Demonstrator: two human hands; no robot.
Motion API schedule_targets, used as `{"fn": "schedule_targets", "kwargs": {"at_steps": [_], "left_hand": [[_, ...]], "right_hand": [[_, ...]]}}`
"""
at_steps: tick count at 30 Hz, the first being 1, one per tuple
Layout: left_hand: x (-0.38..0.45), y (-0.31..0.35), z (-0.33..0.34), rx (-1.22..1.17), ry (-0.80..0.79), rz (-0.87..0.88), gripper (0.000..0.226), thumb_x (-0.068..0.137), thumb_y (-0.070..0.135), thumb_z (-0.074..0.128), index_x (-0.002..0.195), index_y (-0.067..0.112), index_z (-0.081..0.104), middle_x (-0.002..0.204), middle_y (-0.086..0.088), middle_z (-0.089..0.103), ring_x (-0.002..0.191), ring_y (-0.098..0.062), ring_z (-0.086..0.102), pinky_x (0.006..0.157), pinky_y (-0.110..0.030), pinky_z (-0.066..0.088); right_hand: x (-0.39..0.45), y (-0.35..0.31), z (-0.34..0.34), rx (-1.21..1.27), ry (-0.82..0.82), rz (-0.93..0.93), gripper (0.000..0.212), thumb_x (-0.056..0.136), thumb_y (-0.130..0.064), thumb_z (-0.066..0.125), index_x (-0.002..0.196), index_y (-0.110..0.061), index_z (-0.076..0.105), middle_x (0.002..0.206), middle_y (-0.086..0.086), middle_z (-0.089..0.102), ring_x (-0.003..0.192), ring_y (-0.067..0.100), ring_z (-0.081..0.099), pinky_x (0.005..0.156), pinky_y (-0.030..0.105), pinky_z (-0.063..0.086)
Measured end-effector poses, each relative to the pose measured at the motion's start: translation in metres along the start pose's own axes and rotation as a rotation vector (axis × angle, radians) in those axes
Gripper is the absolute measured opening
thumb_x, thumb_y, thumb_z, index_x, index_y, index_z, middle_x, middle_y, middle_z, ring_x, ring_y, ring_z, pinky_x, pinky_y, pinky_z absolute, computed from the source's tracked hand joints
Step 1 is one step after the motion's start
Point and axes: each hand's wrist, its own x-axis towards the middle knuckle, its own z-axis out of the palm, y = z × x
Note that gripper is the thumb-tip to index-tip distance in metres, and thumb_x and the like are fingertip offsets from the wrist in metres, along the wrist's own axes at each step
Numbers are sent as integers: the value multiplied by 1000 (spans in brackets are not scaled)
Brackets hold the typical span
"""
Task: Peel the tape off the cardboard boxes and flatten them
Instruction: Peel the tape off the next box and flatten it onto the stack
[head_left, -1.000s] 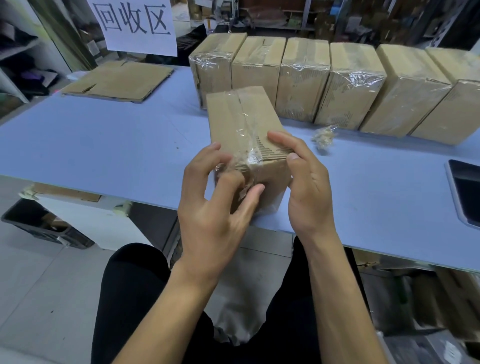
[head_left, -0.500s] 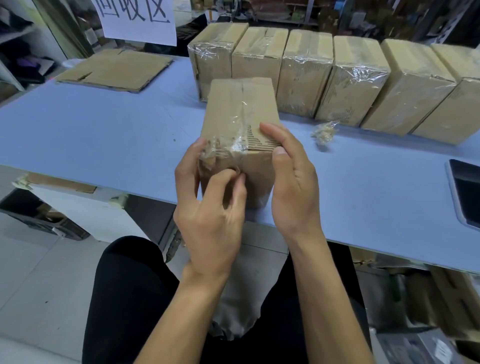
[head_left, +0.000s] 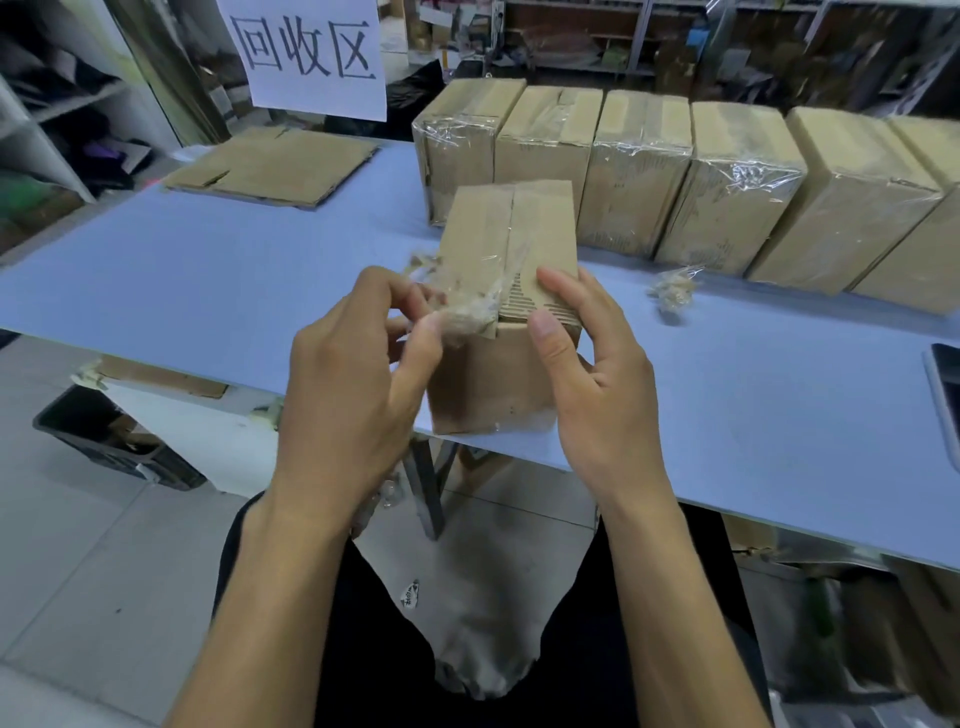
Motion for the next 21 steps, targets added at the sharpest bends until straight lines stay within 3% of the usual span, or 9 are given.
{"fn": "schedule_targets", "kwargs": {"at_steps": [1, 3, 6, 9, 12, 16, 18, 21], "left_hand": [[7, -3, -4, 15, -34, 23, 12, 99, 25, 57, 92, 19, 49, 80, 14, 59, 68, 1, 64, 62, -7, 40], [21, -7, -10, 40, -102, 53, 11, 98, 32, 54, 95, 22, 50, 85, 10, 63, 72, -15, 69, 70, -32, 56], [39, -5, -15, 100, -181, 63, 9, 98, 30, 54, 98, 24, 48, 85, 4, 65, 74, -28, 67, 68, -49, 55], [48, 0, -15, 126, -230, 139, 24, 99, 21, 56, 117, 24, 41, 84, 12, 67, 73, -28, 65, 68, -46, 53], [51, 3, -14, 200, -263, 216, 50, 95, 20, 53, 136, 44, 36, 79, 18, 56, 69, -20, 56, 64, -36, 48], [51, -4, -11, 250, -322, 280, 45, 89, 25, 34, 123, 36, 61, 97, 10, 55, 78, -27, 59, 62, -39, 49], [50, -6, -11, 190, -367, 255, 41, 94, 33, 33, 120, 30, 65, 104, 7, 54, 83, -22, 59, 68, -38, 48], [47, -10, -13, 122, -435, 213, 43, 93, 52, 37, 117, 30, 65, 107, 10, 50, 88, -13, 55, 76, -37, 49]], "right_hand": [[0, -1, 0, -13, -6, 1, 33, 101, -35, 58, 134, -35, 61, 148, -17, 49, 143, -10, 29, 118, 36, 35], [0, -2, -2, -21, -19, -8, 30, 101, -37, 57, 131, -39, 62, 152, -16, 44, 144, -9, 29, 117, 38, 37], [0, -6, -4, -37, -52, -12, 27, 101, -36, 56, 126, -45, 61, 157, -21, 33, 143, -11, 28, 116, 34, 38], [1, -10, -5, -114, -45, -94, 27, 103, -32, 51, 125, -39, 65, 160, -16, 33, 143, -6, 32, 114, 24, 35], [-1, -9, 0, -198, 40, -236, 30, 100, -19, 51, 122, -25, 71, 151, -11, 47, 143, 12, 39, 115, 40, 38], [-6, -13, 14, -106, 184, -180, 18, 88, -30, 71, 105, -25, 74, 128, -13, 63, 140, 10, 43, 109, 39, 43], [-6, -16, 21, -74, 216, -151, 16, 85, -31, 78, 98, -26, 71, 123, -15, 64, 140, 9, 42, 106, 39, 47], [-4, -17, 25, -61, 207, -126, 15, 85, -25, 80, 93, -28, 67, 120, -20, 61, 139, 5, 39, 107, 28, 40]]}}
